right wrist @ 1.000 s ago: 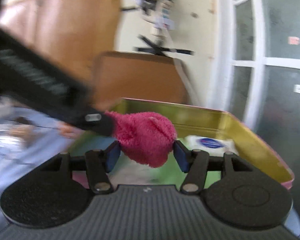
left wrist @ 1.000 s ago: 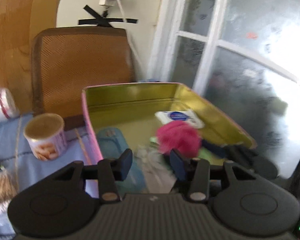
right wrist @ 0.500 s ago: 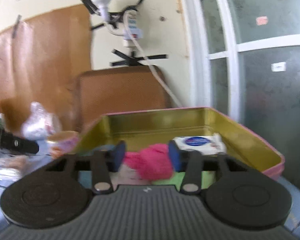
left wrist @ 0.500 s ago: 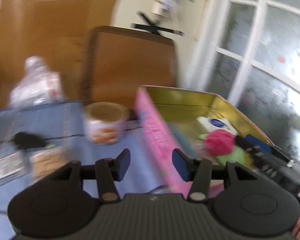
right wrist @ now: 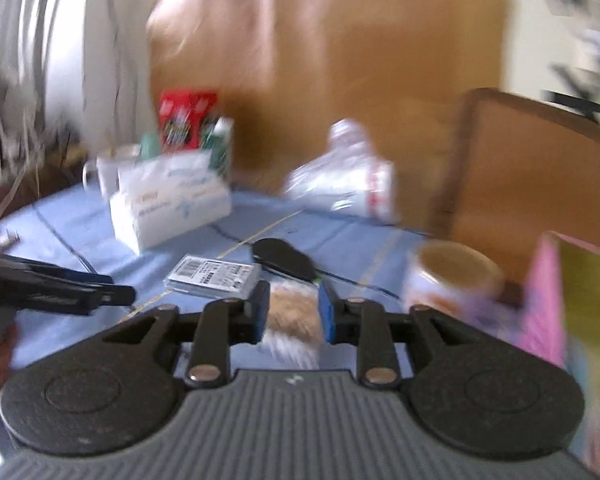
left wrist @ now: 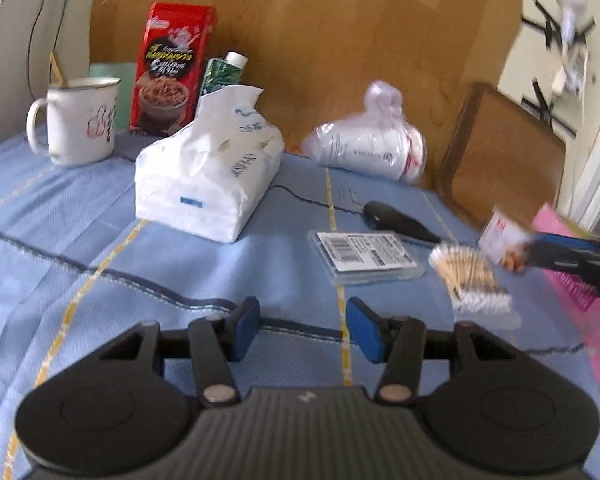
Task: Organize soft objects
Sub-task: 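Move the right gripper to the black hair clip and grasp it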
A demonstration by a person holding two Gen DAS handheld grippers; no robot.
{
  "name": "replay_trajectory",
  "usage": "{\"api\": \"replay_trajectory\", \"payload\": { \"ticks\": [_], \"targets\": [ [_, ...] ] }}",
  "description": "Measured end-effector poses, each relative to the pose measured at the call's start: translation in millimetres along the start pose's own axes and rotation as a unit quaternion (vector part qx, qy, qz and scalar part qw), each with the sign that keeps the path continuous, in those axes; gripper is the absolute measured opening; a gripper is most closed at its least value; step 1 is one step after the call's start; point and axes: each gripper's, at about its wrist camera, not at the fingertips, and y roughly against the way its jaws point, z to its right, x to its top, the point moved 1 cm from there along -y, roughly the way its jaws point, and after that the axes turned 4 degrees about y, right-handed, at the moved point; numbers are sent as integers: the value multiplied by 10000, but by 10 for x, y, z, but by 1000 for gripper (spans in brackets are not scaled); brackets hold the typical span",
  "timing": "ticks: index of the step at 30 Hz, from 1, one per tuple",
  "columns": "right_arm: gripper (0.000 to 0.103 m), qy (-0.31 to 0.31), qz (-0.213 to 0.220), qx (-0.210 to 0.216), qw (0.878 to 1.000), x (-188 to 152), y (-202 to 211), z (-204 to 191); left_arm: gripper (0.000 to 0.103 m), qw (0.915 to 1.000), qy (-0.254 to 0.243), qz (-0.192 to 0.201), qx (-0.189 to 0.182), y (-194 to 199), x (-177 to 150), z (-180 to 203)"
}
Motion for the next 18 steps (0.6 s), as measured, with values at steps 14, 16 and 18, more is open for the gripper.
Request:
{"api": "replay_trajectory", "payload": {
  "ticks": [14,16,18],
  "targets": [
    [34,665,-1617,163,9845,396,-1556,102,49,9984,406,108,-392,-9,15,-100],
    [26,611,-1509,93,9866,399,-1537,69,49,9976,516,125,-440,0,18,-138],
    [24,342,-1385,145,9897,436,-1479,79,51,9968,637,138,-461,3,23,-174]
  ]
}}
